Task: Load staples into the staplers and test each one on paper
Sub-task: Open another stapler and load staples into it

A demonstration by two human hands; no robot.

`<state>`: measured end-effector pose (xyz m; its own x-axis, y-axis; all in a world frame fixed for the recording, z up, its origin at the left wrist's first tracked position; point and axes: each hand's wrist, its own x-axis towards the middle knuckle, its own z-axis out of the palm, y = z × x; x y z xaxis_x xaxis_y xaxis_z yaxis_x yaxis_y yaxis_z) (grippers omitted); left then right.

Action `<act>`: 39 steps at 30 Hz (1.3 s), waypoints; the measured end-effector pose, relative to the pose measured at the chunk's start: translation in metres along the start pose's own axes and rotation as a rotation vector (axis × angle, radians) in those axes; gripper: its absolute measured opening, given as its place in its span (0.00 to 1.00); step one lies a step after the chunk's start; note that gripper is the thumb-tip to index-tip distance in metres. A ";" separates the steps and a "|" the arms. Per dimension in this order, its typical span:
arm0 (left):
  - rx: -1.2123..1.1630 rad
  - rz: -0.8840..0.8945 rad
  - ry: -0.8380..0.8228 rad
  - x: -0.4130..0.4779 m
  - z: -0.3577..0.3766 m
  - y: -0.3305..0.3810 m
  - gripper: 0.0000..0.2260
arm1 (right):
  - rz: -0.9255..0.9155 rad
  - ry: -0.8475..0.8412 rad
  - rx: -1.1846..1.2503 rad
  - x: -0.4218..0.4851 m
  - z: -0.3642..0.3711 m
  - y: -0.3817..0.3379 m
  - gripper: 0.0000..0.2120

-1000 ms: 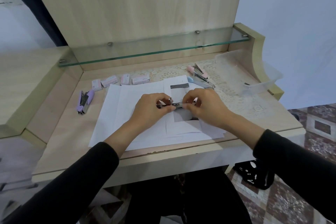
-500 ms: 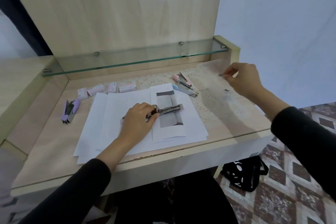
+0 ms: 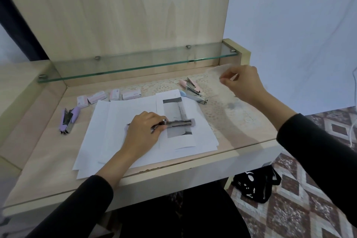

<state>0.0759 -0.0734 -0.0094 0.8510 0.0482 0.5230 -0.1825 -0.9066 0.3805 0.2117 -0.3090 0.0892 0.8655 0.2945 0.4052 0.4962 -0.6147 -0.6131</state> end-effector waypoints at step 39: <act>0.088 -0.007 -0.036 -0.004 -0.002 0.003 0.18 | 0.015 -0.112 0.012 0.012 0.047 -0.003 0.05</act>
<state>0.0711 -0.0753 -0.0094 0.8695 0.0413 0.4923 -0.1335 -0.9398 0.3146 0.2239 -0.2689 0.0641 0.8746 0.3657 0.3182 0.4835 -0.6110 -0.6268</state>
